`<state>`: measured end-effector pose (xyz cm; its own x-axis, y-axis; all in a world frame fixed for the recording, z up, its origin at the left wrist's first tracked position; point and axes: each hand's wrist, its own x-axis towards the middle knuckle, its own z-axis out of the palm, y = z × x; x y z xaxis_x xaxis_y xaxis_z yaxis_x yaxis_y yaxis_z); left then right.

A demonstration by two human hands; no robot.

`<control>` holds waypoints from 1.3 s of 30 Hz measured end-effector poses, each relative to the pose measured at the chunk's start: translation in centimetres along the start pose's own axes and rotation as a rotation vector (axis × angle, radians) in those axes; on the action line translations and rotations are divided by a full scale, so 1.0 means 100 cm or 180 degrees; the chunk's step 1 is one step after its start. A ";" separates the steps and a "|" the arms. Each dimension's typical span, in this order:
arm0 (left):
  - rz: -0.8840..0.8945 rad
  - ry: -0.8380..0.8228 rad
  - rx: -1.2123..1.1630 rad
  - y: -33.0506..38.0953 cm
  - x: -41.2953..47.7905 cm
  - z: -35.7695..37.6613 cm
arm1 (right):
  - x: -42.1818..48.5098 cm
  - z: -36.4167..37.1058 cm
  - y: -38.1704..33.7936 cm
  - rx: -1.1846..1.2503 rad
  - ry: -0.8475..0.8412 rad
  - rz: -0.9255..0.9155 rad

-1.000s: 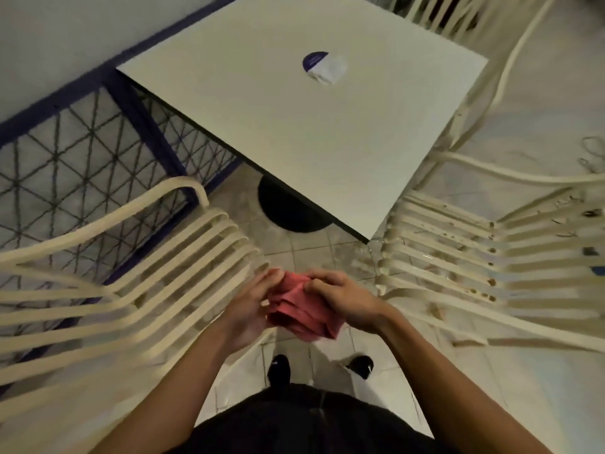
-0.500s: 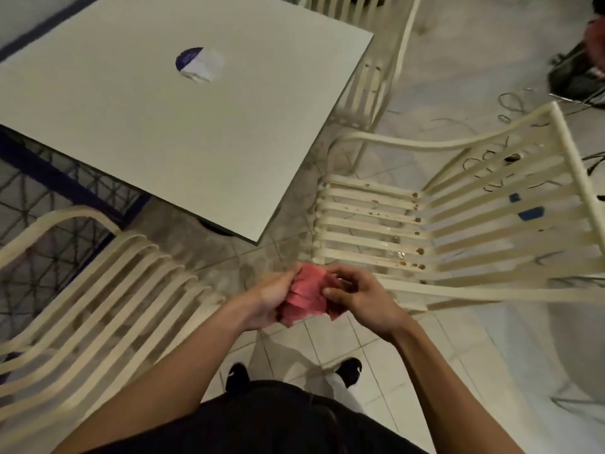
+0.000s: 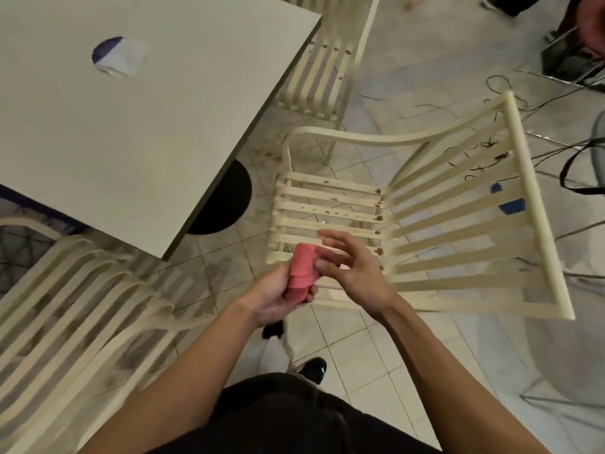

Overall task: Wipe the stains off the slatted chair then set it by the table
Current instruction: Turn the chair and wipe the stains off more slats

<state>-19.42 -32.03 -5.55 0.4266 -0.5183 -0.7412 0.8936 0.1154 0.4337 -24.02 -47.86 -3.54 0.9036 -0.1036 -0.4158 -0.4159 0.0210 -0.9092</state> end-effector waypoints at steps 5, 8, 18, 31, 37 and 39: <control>0.0842 0.1020 0.0382 0.019 0.034 0.009 | 0.031 -0.006 0.001 0.1606 0.0325 0.0899; 0.1222 0.1399 0.0504 0.033 0.055 0.016 | 0.050 -0.008 -0.005 0.2192 0.0030 0.0896; 0.1040 0.0647 0.1831 0.109 0.147 0.009 | 0.166 -0.037 -0.006 0.0849 0.1142 0.0598; 0.1011 0.0916 0.1616 0.136 0.277 0.014 | 0.243 -0.107 0.039 0.2177 0.0441 0.0766; 0.0952 0.0499 0.2021 0.125 0.319 0.024 | 0.280 -0.131 0.065 0.1817 0.0268 0.0918; 0.1075 0.0678 0.2227 0.119 0.332 0.030 | 0.290 -0.138 0.071 0.1689 0.0147 0.0918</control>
<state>4.99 -50.38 -23.45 0.7387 -0.3694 -0.5638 0.4473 -0.3571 0.8200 -2.22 -64.47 -21.74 0.7516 -0.0628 -0.6566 -0.5246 0.5467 -0.6527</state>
